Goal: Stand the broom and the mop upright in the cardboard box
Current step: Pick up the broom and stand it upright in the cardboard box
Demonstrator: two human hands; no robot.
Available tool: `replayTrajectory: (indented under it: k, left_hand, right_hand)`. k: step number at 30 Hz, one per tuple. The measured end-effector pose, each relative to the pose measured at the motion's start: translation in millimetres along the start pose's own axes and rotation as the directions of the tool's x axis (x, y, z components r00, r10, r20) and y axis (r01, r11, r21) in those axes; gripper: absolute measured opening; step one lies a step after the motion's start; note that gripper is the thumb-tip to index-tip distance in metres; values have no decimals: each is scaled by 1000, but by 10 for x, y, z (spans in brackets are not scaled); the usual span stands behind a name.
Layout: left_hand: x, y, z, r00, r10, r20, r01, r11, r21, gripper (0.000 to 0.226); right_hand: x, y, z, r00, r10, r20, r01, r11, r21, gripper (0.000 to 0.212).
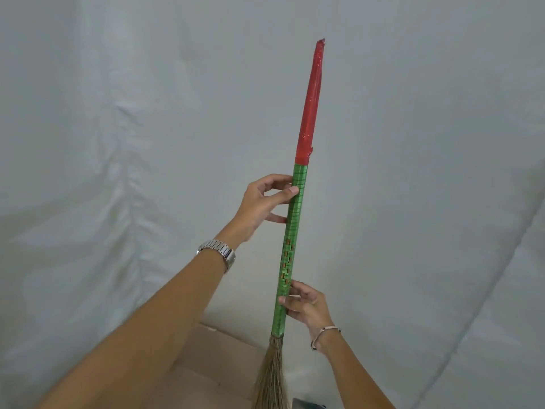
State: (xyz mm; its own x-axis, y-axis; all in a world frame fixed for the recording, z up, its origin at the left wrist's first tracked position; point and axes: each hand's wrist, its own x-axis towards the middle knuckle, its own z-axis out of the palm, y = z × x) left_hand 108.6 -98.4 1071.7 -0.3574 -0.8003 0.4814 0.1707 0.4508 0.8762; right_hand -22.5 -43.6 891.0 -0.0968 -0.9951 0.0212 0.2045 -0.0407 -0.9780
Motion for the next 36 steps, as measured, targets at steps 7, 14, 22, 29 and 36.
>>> replayTrajectory:
  k: [7,14,22,29,36]
  left_hand:
    - [-66,328,-1008,999,-37,-34,39,997,63,20]
    - [-109,441,-2049,997,-71,-29,75,984,160,22]
    - [-17,157,-2934,994,-82,-73,92,985,145,16]
    - [270,-354,-3530,983,-114,-141,134,980,148,16]
    - [521,-1105,-4075,973,-143,-181,163,982,100,20]
  right_hand:
    - [275,-14,948,996,-25,82,26,1000,-15,35]
    - [592,185,1982,997,-33,72,35,999,-27,36]
    - [1066,518,2738,999,-5,36,6,999,-33,38]
    - [1752,817,3086,996,50,74,-45,997,-62,42]
    - [2408,1344,3363,994,102,32,-100,993,-59,45]
